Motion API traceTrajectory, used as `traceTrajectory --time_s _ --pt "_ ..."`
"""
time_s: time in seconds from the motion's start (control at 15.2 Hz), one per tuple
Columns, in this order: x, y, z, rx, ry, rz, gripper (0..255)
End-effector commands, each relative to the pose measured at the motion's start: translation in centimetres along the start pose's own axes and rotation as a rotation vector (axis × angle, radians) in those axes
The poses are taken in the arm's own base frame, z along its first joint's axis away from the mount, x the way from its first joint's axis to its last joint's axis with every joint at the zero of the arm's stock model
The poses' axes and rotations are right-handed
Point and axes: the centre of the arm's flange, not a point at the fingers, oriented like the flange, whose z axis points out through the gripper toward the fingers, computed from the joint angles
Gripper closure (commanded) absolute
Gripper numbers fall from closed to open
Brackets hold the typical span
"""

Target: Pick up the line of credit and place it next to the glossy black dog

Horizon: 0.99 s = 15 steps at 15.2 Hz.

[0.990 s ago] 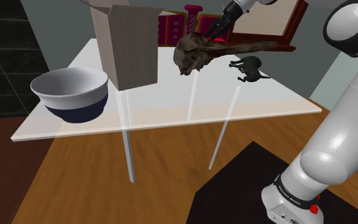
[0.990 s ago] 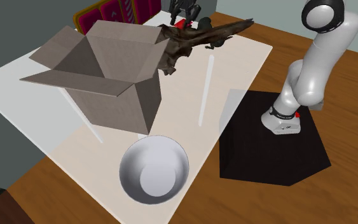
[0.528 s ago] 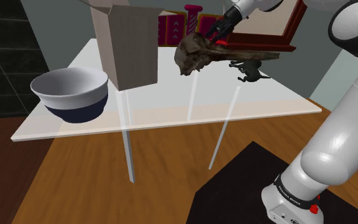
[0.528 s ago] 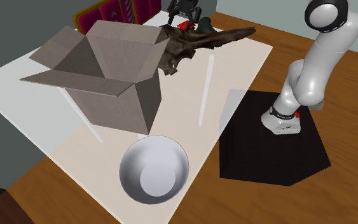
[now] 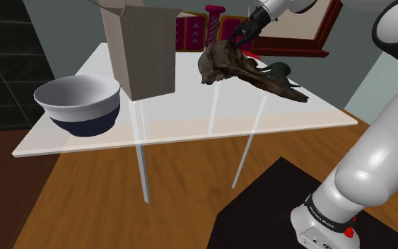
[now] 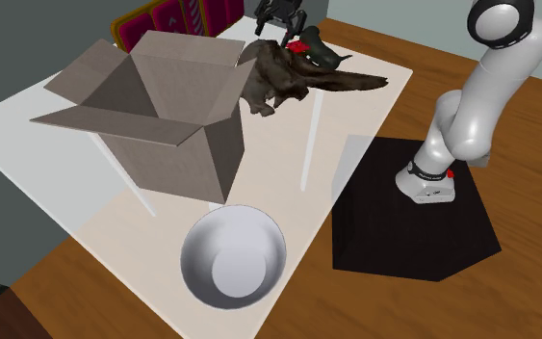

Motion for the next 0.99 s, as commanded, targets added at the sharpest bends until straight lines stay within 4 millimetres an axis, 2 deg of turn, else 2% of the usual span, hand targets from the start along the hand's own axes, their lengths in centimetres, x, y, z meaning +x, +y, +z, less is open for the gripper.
traceTrajectory --time_s 0.0,0.33,0.79,0.92 --pt "0.9 -0.3 -1.1 0.004 -0.167 -0.051 0" --pt "4.7 -2.2 -3.5 0.025 -0.67 -0.213 0" --pt "2.4 -2.0 -0.6 0.025 -0.67 -0.213 0" --pt "2.2 -2.0 -0.4 0.025 -0.67 -0.213 0"
